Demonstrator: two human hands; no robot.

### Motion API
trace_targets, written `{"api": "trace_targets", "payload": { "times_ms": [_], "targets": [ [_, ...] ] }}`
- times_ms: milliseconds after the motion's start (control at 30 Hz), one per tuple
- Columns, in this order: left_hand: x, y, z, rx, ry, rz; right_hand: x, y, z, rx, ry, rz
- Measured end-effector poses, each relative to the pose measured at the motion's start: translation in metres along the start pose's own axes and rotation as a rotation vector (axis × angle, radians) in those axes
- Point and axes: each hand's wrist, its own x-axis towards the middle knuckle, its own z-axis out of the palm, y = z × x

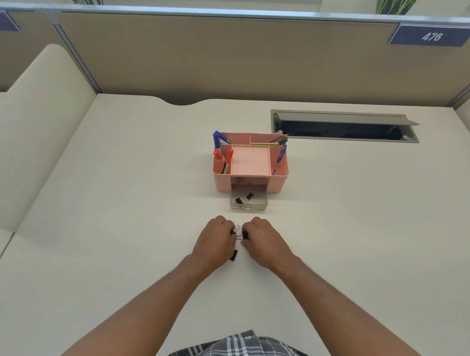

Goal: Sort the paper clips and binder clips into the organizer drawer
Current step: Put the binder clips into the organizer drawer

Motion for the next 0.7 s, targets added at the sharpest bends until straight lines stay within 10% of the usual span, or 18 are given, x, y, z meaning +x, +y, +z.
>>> {"api": "trace_targets", "payload": {
  "times_ms": [467,700],
  "targets": [
    [0.027,0.021,-0.035,-0.083,0.291,0.153,0.022,0.005,-0.043,0.475,0.398,0.21],
    [0.067,0.032,-0.044,-0.021,0.265,0.145,0.053,0.005,-0.065,0.318,0.382,0.31]
  ]
}}
